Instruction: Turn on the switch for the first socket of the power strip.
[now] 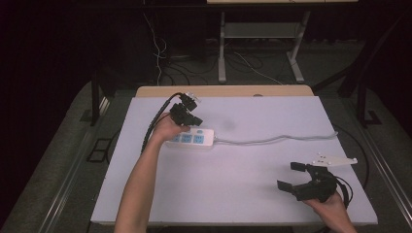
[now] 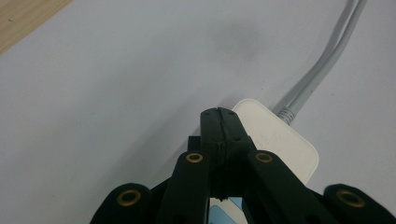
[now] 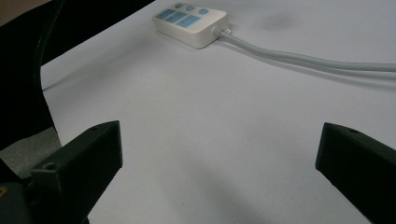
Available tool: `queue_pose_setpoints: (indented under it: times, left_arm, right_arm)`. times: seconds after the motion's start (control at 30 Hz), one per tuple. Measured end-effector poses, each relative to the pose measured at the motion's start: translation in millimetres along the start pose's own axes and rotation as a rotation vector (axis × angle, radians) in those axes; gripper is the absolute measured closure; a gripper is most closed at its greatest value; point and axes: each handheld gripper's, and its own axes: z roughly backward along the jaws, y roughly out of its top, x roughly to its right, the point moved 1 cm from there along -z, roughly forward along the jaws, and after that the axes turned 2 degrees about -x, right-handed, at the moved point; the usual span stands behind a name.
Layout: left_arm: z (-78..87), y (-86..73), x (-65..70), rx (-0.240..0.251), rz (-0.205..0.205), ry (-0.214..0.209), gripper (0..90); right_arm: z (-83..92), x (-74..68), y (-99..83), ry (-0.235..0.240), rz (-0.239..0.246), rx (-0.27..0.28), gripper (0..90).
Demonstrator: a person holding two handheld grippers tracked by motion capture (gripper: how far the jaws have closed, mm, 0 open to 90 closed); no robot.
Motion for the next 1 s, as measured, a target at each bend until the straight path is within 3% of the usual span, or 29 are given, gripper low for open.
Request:
queue_pose_setpoints:
  times: [0.57,0.83,1.0]
  left_arm:
    - [-13.8,-15.8,-2.8,-0.030,0.024,-0.018,89.0]
    - [-14.4,-16.0,-1.1,-0.023,0.023,-0.016,89.0]
    - [-15.2,-19.1,0.7,0.008,0.049,-0.010,89.0]
  right_arm:
    - [-0.9,0.1,-0.1,0.002,-0.002,-0.005,0.3]
    - [-1.5,0.0,-0.3,0.002,-0.001,-0.006,0.3]
    - [-1.6,0.0,-0.3,0.002,0.001,-0.008,0.3]
